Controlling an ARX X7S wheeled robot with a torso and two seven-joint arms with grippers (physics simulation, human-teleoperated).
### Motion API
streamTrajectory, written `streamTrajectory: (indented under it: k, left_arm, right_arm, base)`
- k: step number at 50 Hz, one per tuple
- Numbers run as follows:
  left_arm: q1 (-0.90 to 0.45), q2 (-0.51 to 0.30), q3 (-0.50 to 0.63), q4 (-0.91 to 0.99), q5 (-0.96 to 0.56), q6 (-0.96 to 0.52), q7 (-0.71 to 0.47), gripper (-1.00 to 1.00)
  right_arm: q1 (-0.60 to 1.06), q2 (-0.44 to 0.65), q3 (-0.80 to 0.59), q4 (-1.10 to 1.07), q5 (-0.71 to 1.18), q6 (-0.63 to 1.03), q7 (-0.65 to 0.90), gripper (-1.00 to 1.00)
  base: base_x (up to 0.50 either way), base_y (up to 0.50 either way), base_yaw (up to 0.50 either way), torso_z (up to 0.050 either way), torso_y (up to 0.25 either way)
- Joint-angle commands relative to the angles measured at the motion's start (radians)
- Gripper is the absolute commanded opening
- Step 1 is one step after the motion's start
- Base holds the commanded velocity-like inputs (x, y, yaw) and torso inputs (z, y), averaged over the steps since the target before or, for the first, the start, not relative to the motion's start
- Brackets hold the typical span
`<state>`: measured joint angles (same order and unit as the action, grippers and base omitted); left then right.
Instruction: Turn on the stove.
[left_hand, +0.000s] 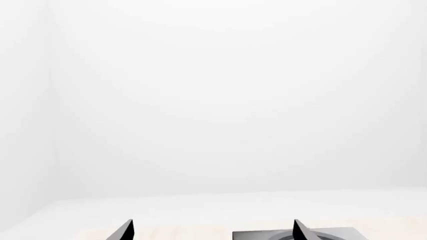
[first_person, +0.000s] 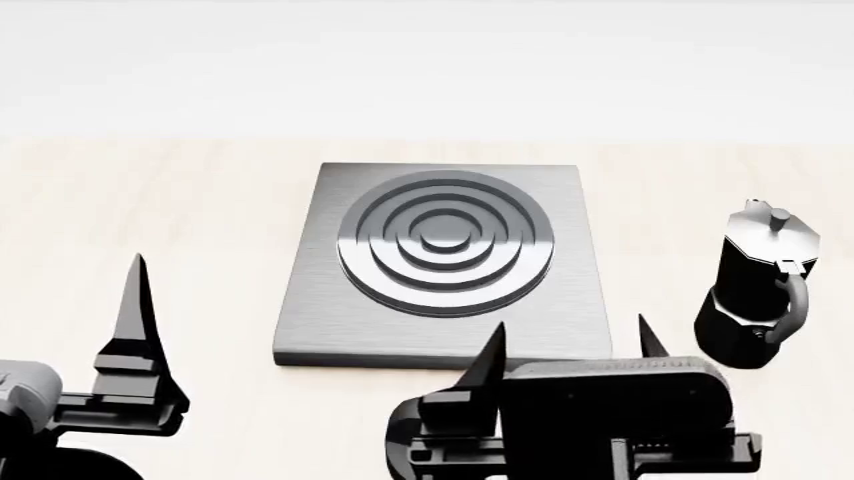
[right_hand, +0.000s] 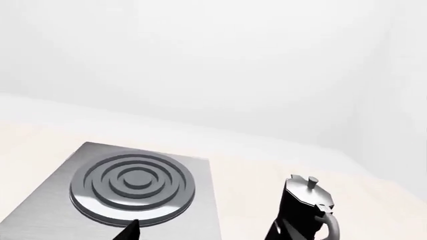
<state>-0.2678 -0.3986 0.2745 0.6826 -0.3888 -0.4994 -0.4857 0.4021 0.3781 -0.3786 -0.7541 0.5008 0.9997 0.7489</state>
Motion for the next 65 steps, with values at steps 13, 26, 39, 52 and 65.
streamTrajectory:
  k: [13,26,39,52,65]
  left_arm:
    - [-0.004,-0.002,0.002,-0.002,-0.005,0.002,-0.007,1.0]
    - [-0.005,-0.002,0.007,-0.014,-0.003,0.013,-0.005,1.0]
    - [-0.005,-0.005,0.011,-0.006,-0.006,0.009,-0.011,1.0]
    - [-0.007,-0.007,0.017,0.003,-0.008,0.004,-0.015,1.0]
    - [-0.007,-0.011,0.019,0.007,-0.009,0.003,-0.019,1.0]
  right_arm:
    - [0.017,0.032,-0.05,-0.052,-0.053,-0.056,0.007,1.0]
    - [0.026,0.037,-0.072,-0.069,-0.068,-0.06,0.017,1.0]
    - [0.039,0.05,-0.101,-0.086,-0.092,-0.066,0.024,1.0]
    - [0.051,0.063,-0.123,-0.098,-0.118,-0.072,0.036,1.0]
    - [0.072,0.073,-0.155,-0.116,-0.145,-0.06,0.05,1.0]
  base:
    - [0.0,0.0,0.0,0.0,0.0]
    - [0.0,0.0,0.0,0.0,0.0]
    - [0.0,0.0,0.0,0.0,0.0]
    - [0.0,0.0,0.0,0.0,0.0]
    - [0.0,0.0,0.0,0.0,0.0]
